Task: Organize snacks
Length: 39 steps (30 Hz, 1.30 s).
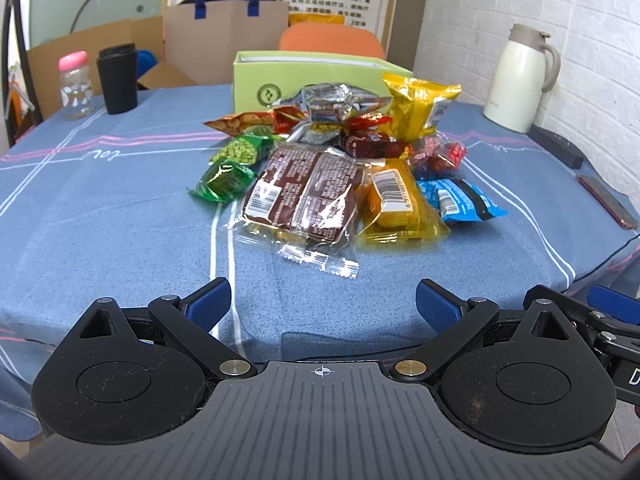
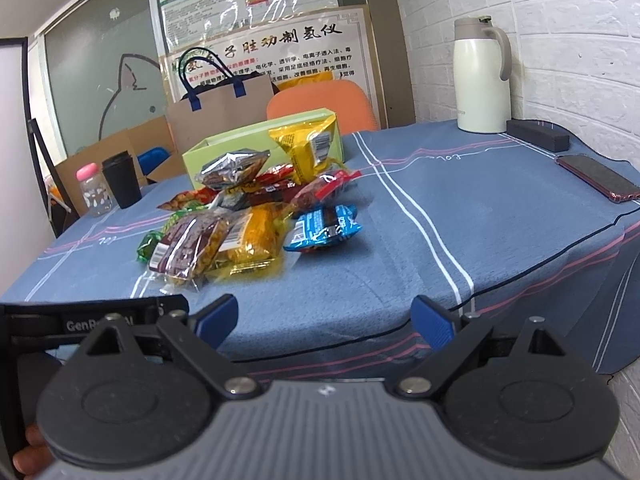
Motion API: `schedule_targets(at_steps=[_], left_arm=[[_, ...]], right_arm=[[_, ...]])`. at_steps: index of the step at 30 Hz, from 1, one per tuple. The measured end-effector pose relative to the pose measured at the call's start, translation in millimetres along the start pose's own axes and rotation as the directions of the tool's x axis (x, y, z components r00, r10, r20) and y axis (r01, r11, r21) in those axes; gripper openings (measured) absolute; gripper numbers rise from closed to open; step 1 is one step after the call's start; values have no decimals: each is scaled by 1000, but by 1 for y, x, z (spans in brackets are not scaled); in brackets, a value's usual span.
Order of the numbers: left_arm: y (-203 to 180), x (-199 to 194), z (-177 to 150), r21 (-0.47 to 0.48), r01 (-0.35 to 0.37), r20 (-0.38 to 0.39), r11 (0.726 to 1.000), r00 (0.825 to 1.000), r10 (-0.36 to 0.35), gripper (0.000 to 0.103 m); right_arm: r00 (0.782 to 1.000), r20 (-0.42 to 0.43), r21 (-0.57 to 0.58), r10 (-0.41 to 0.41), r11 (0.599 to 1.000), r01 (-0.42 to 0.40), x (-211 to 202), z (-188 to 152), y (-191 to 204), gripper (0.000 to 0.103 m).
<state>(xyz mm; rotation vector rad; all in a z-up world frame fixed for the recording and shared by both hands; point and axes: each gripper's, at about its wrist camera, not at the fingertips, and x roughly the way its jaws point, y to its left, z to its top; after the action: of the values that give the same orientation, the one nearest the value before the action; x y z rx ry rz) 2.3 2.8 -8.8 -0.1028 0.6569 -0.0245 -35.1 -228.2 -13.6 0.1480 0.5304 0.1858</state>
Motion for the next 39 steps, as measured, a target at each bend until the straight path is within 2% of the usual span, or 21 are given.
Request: schedule_targets(at_steps=[17, 26, 31, 35, 39], left_arm=[[4, 0, -1, -1, -5, 2, 1000, 1000, 5, 91], [12, 6, 0, -37, 5, -23, 999, 1000, -6, 92], [32, 11, 10, -89, 1, -18, 996, 1000, -2, 92], [52, 22, 20, -136, -20, -22, 991, 1000, 18, 92], [65, 32, 27, -161, -19, -29, 987, 999, 15, 92]], right_arm=[[1000, -12, -12, 2, 1000, -2, 3, -1, 3, 92], [1000, -16, -19, 1, 1000, -2, 5, -2, 4, 92], [1000, 6, -48, 10, 999, -9, 2, 0, 6, 92], [1000, -17, -36, 9, 999, -9, 16, 0, 4, 92], [998, -28, -34, 48, 998, -49, 31, 1, 7, 92]])
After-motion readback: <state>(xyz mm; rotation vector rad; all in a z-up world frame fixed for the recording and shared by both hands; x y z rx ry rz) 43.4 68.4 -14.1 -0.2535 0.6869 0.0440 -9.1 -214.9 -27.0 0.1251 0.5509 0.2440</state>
